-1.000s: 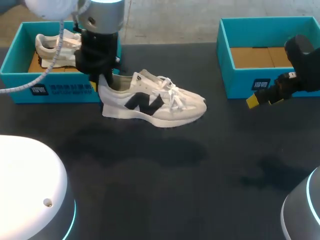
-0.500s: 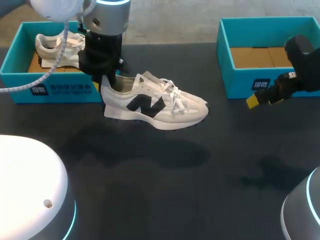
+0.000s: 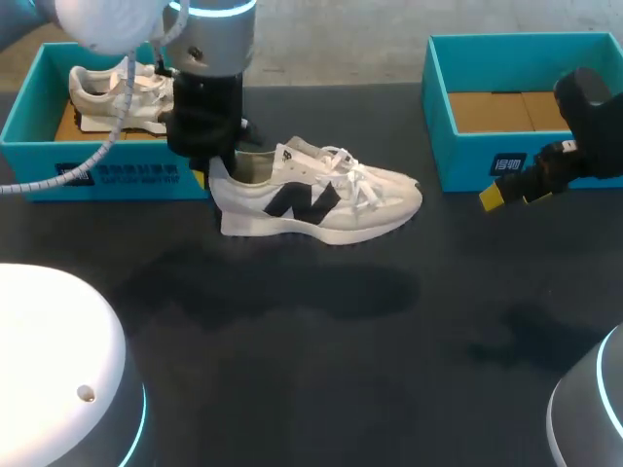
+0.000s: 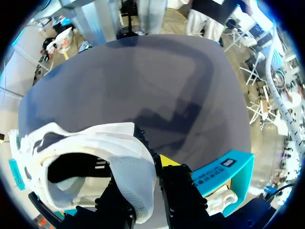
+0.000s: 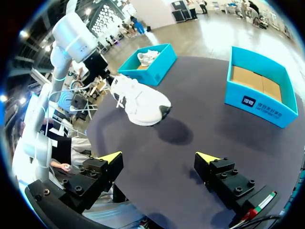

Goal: Take the shoe out of the shoebox, open the shoe tongue, remove and reinsert the insole, then place the shoe into the shoebox

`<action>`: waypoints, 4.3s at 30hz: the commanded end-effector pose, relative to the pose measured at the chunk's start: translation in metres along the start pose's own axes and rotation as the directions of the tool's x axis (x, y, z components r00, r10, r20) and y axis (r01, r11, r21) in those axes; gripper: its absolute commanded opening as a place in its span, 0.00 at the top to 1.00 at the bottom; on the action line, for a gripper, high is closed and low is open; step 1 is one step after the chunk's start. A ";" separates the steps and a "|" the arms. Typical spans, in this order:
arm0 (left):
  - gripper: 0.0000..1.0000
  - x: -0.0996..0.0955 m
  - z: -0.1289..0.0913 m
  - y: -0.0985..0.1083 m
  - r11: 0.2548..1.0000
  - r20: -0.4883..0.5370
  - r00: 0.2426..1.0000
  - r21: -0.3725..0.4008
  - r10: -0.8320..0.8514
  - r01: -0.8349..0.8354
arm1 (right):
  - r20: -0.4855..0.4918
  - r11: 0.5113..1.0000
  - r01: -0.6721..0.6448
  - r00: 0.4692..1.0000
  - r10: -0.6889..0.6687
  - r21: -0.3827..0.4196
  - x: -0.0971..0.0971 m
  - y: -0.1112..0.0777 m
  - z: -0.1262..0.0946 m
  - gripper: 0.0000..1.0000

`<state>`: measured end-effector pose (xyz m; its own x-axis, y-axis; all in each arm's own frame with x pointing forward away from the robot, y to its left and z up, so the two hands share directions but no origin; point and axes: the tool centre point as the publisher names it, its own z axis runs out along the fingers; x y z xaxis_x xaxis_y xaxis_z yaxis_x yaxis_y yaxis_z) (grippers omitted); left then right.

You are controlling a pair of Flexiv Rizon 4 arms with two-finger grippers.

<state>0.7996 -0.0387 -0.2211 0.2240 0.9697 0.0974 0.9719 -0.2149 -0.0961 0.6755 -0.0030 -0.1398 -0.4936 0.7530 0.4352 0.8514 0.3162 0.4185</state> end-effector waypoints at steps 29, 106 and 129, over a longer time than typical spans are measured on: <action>1.00 -0.042 0.124 -0.018 0.996 -0.049 0.995 -0.040 -0.087 0.085 | 0.000 1.000 -0.001 1.000 0.001 0.004 0.000 0.002 0.002 0.00; 0.00 0.032 0.079 -0.039 0.598 0.444 0.412 0.471 -0.796 0.649 | 0.000 1.000 -0.001 1.000 0.001 0.004 0.000 0.002 0.002 0.00; 0.00 0.064 0.104 -0.080 0.398 0.399 0.175 0.591 -0.900 0.702 | 0.000 1.000 -0.001 1.000 0.001 0.004 0.000 0.002 0.002 0.00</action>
<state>0.7342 0.0518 -0.3100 -0.8548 0.4805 -0.1960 0.4998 0.6606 -0.5601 0.6755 -0.0030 -0.1398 -0.4935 0.7530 0.4352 0.8514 0.3162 0.4185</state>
